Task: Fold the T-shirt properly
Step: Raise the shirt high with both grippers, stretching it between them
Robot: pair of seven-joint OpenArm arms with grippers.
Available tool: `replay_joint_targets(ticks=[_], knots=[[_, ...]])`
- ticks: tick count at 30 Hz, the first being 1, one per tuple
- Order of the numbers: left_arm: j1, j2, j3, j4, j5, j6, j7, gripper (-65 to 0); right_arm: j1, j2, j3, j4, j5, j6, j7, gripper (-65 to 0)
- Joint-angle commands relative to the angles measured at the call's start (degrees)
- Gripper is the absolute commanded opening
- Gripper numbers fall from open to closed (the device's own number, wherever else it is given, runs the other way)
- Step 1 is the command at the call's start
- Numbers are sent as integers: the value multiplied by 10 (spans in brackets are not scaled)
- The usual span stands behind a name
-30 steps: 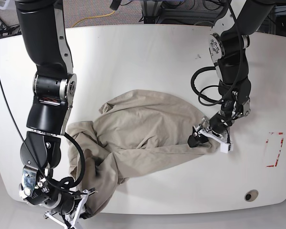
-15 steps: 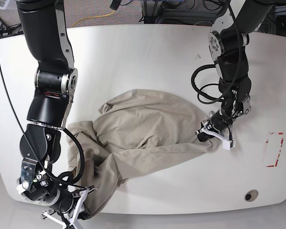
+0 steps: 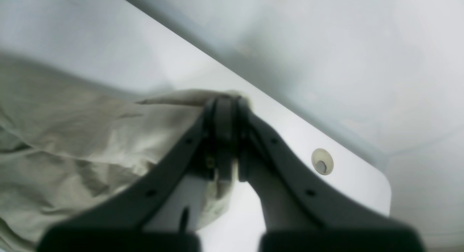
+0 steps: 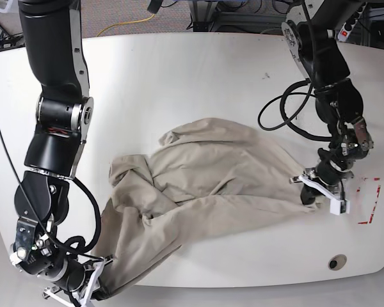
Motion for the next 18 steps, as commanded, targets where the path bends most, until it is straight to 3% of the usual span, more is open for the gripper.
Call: replay_joint_targets(ticks=[1,9,18], knots=[[-14,-13,0,61,-5,-1,1,-650,52,12,3,-23,3,-5,14,-650],[-32,-73,-10,205,-7,-1,66,-650,135,28,2,-96,3,-5,37,-650],[-170,-120,-61,244,-7,-3,163,-650,223,32,-1,-106,3,-5,35,-650]])
